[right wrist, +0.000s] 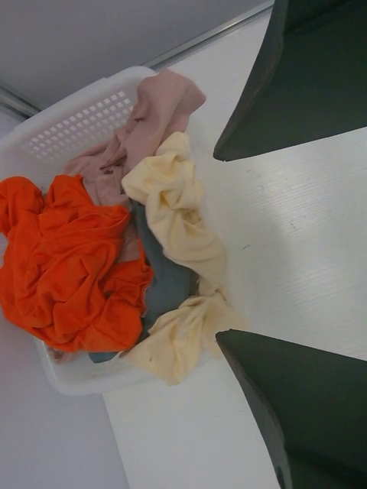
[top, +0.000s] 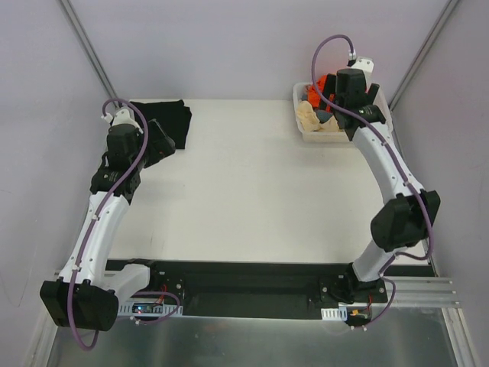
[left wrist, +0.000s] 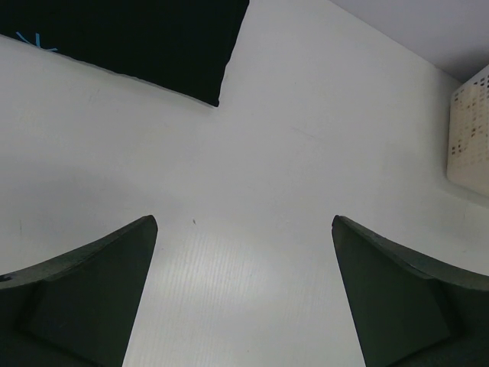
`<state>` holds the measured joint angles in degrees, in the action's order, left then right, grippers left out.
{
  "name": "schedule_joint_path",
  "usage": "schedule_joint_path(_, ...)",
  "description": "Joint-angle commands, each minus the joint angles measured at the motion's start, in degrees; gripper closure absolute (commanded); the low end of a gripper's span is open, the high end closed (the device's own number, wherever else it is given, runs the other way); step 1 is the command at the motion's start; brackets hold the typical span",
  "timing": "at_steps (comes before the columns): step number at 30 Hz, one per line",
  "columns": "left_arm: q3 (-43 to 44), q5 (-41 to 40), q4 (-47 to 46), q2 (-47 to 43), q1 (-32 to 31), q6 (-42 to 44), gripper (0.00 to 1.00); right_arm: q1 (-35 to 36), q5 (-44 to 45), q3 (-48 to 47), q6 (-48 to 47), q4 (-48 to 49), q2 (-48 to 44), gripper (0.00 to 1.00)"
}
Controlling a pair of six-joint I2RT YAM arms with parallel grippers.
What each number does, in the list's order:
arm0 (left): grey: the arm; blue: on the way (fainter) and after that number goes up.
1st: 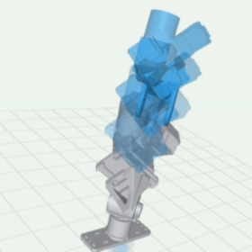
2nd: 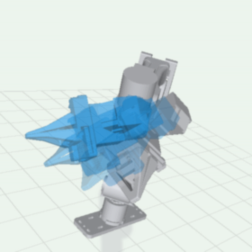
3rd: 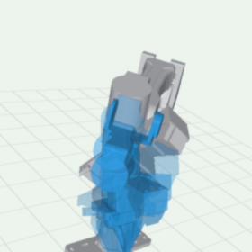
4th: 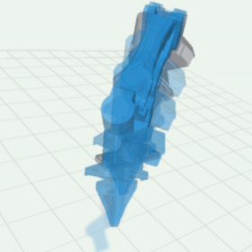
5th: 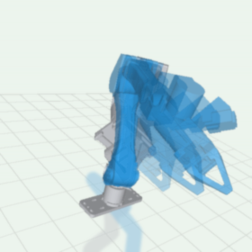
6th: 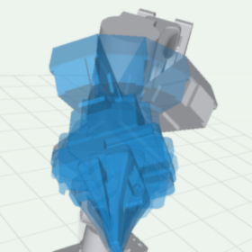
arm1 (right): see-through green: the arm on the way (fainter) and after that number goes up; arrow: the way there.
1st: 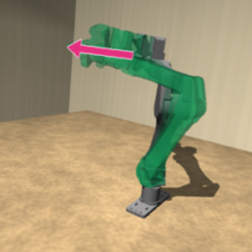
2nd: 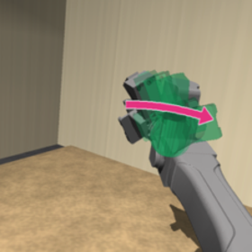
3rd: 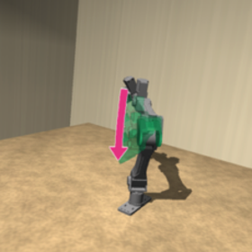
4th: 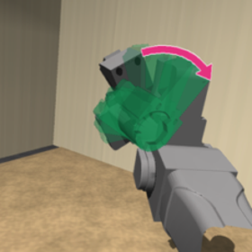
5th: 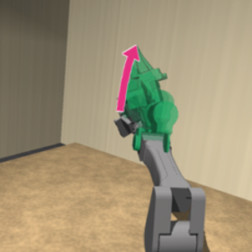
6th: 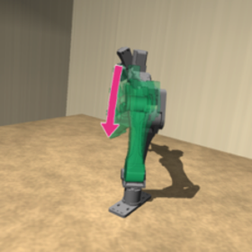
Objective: Fold and stack the t-shirts
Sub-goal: Grab crumpled tshirt from bin with the right arm
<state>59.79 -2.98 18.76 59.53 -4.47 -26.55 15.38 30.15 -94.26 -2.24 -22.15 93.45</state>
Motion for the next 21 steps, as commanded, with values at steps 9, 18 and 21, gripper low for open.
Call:
schedule_joint_path(9,1.03,-0.09,-1.19,0.76,-0.01,0.44,0.01,-5.7,-2.99,-17.99,2.24,-6.85,15.19,0.03)
schedule_joint_path(18,1.12,1.05,-1.19,1.56,-0.01,0.44,0.01,-13.0,-13.97,-12.0,15.86,-7.03,15.88,0.02)
schedule_joint_path(21,1.29,1.05,-1.19,1.73,-0.01,0.44,0.01,-14.06,-16.26,-12.88,17.35,-5.54,18.78,0.01)
